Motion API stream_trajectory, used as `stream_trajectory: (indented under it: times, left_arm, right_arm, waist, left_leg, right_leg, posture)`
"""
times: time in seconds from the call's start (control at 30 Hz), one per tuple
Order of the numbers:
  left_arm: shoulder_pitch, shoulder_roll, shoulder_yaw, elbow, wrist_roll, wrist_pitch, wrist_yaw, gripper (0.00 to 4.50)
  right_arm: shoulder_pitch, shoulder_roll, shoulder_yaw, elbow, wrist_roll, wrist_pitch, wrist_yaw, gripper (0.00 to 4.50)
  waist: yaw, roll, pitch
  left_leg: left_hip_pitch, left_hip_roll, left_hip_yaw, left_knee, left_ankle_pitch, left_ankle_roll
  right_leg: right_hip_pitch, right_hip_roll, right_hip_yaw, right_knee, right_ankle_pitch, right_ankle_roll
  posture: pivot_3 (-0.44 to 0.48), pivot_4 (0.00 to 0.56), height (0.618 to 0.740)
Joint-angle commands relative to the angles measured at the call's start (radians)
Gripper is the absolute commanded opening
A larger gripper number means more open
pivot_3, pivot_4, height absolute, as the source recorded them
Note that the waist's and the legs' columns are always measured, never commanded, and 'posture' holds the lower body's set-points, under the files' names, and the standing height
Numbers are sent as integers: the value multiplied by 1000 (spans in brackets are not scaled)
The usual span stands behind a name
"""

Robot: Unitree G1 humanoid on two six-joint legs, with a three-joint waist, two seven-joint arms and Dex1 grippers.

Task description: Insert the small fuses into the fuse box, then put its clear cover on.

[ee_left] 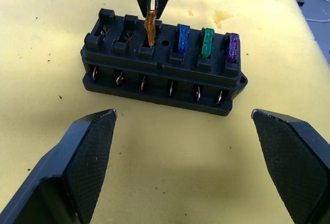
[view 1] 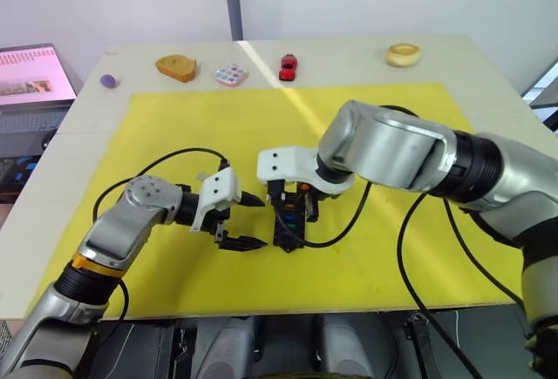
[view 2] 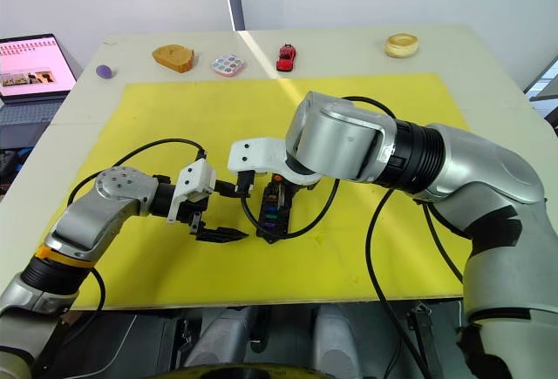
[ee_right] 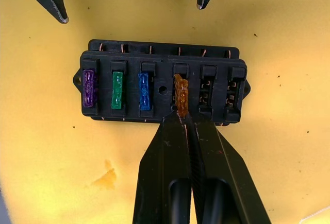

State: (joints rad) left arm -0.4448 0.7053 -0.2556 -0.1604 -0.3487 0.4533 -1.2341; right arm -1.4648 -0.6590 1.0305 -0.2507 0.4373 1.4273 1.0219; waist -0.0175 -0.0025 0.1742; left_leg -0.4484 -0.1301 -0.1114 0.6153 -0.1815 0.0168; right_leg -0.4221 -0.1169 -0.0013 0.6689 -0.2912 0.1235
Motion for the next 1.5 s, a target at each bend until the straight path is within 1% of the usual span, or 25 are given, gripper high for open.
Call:
stream_trajectory:
  times: [0.03, 0.13, 0.17, 0.2, 0.33, 0.43, 0.57, 0.63, 0.73, 0.77, 0.87, 0.9, 0.97, 1.03, 1.07, 1.1, 1.13, 1.17, 1.2, 1.37, 1.5]
  left_arm:
    - [-12, 0, 24, -19, -8, -5, 4, 4404]
    - [-14, 0, 25, -18, -8, -6, 4, 4500]
    - [-14, 0, 25, -17, -7, -5, 4, 4500]
    - [-14, 0, 25, -17, -7, -5, 5, 4500]
    - [-10, 3, 27, -20, -8, -4, 7, 4500]
    - [-8, 4, 28, -22, -10, -1, 9, 4500]
    - [-13, 4, 29, -17, -10, -3, 8, 4500]
    - [-17, 7, 41, -11, -17, 3, 10, 4500]
    - [-19, 9, 54, -8, -25, 12, 12, 4500]
    - [-21, 9, 60, -5, -29, 14, 14, 4500]
    - [-24, 7, 68, 1, -32, 18, 13, 4500]
    - [-24, 5, 68, 2, -31, 19, 13, 4500]
    - [-27, -2, 63, 3, -35, 27, 8, 4500]
    - [-31, -5, 55, 6, -35, 26, 1, 4500]
    - [-36, -10, 48, 12, -27, 20, 2, 4500]
    - [-39, -15, 42, 17, -21, 14, 3, 4500]
    - [-42, -18, 38, 19, -18, 14, 3, 4500]
    - [-44, -20, 35, 21, -16, 13, 2, 4500]
    - [-45, -21, 34, 22, -16, 13, 0, 4500]
    - [-51, -20, 34, 30, -10, 12, -10, 4500]
    - [-52, -18, 33, 27, -8, 17, -15, 4500]
  right_arm:
    - [-9, -9, -30, -10, -15, -7, -1, 0]
    - [-7, -8, -28, -10, -21, -13, -1, 963]
    - [-7, -7, -31, -9, -21, -12, 0, 1347]
    - [-9, -8, -32, -9, -24, -14, -1, 1878]
    - [-12, -11, -44, -7, -23, -11, 4, 1878]
    - [-10, -25, -81, -15, -15, -23, 12, 1878]
    - [51, -54, -244, -52, -1, -73, -6, 1878]
    - [167, -56, -421, -91, -25, -193, -88, 1878]
    - [320, -35, -600, -123, -43, -347, -163, 1878]
    - [371, -39, -629, -127, -60, -396, -183, 1878]
    - [504, -52, -728, -118, 29, -413, -105, 1878]
    - [536, -13, -801, -99, 71, -389, -127, 1878]
    - [639, -37, -823, -120, 39, -487, -122, 1878]
    - [720, -47, -835, -149, 51, -519, -106, 1878]
    - [756, -32, -850, -153, 65, -513, -117, 1878]
    - [787, -17, -862, -156, 79, -508, -126, 1326]
    - [816, -14, -865, -166, 81, -519, -128, 1046]
    - [844, -12, -863, -182, 85, -536, -121, 608]
    - [860, -14, -860, -194, 86, -550, -114, 79]
    - [887, 11, -856, -180, 79, -584, -138, 31]
    - [886, 21, -834, -164, 70, -570, -154, 31]
  waist:
    - [0, 0, 0]
    - [0, 0, 0]
    - [0, 0, 0]
    - [0, 0, 0]
    - [0, 0, 0]
    - [1, 0, 0]
    - [2, 0, 0]
    - [4, -2, -1]
    - [5, -2, -1]
    - [6, -2, -1]
    - [6, -2, -1]
    - [5, -2, -1]
    - [5, -2, -1]
    - [7, -2, -1]
    - [6, -2, -1]
    - [5, -2, -1]
    - [5, -2, -1]
    - [4, -2, -1]
    - [4, -2, -1]
    - [3, -2, -1]
    - [7, -2, -1]
  left_leg:
    - [0, 0, 0, 0, 0, 0]
    - [0, 0, 0, 0, 0, 0]
    - [0, 0, 0, 0, 0, 0]
    - [0, 0, 0, 0, 0, 0]
    - [0, 0, 0, 0, 0, 0]
    - [0, 0, 0, 0, 0, 0]
    - [0, 0, 0, 0, 0, 0]
    - [0, 0, 0, 0, 0, 0]
    - [1, 0, 0, 1, 0, 0]
    - [2, 0, -1, 1, 0, 0]
    - [5, 0, -1, 0, 0, 0]
    - [5, 0, -1, 1, 0, 0]
    - [5, 0, -1, 0, 0, 1]
    - [5, 0, -1, 1, 0, 0]
    - [5, 0, -1, 1, 0, 0]
    - [5, 0, -1, 1, 0, 1]
    - [6, 0, -1, 1, 0, 1]
    - [6, 0, -1, 1, 0, 1]
    - [6, 0, -1, 1, 0, 1]
    - [6, 0, -2, 1, 0, 1]
    - [6, 0, -2, 1, 0, 1]
  right_leg:
    - [0, 0, 0, 0, 0, 0]
    - [0, 0, 0, 0, 0, 0]
    - [0, 0, 0, 0, 0, 0]
    - [0, 0, 0, 0, 0, 0]
    - [0, 0, 0, 0, 0, 0]
    - [0, 0, 0, 0, 0, 0]
    - [0, 0, 0, 0, 0, 0]
    - [1, 0, 0, 0, 0, 0]
    - [7, 0, -1, 0, 0, 0]
    - [9, 0, -1, -1, 0, 0]
    - [11, 0, -1, -2, 0, 0]
    - [12, 0, -1, -2, 0, 0]
    - [12, 0, -1, -2, 0, 0]
    - [13, 0, -2, -2, 0, 0]
    - [13, 0, -2, -2, 0, 0]
    - [13, 0, -1, -2, 0, 0]
    - [13, 0, -1, -2, 0, 0]
    - [13, 0, -1, -2, 0, 0]
    - [13, 0, -1, -2, 0, 0]
    - [13, 0, -1, -3, 0, 0]
    - [13, 0, -1, -3, 0, 0]
  posture:
    - [0, 150, 740]
    - [0, 150, 740]
    - [0, 150, 740]
    - [0, 150, 740]
    - [0, 150, 740]
    - [0, 150, 740]
    - [0, 150, 740]
    - [0, 150, 740]
    - [0, 150, 740]
    - [0, 150, 740]
    - [0, 150, 740]
    - [0, 150, 740]
    - [0, 150, 740]
    - [0, 150, 740]
    - [0, 150, 740]
    - [0, 150, 740]
    - [0, 150, 740]
    - [0, 150, 740]
    - [0, 150, 740]
    - [0, 150, 740]
    - [0, 150, 740]
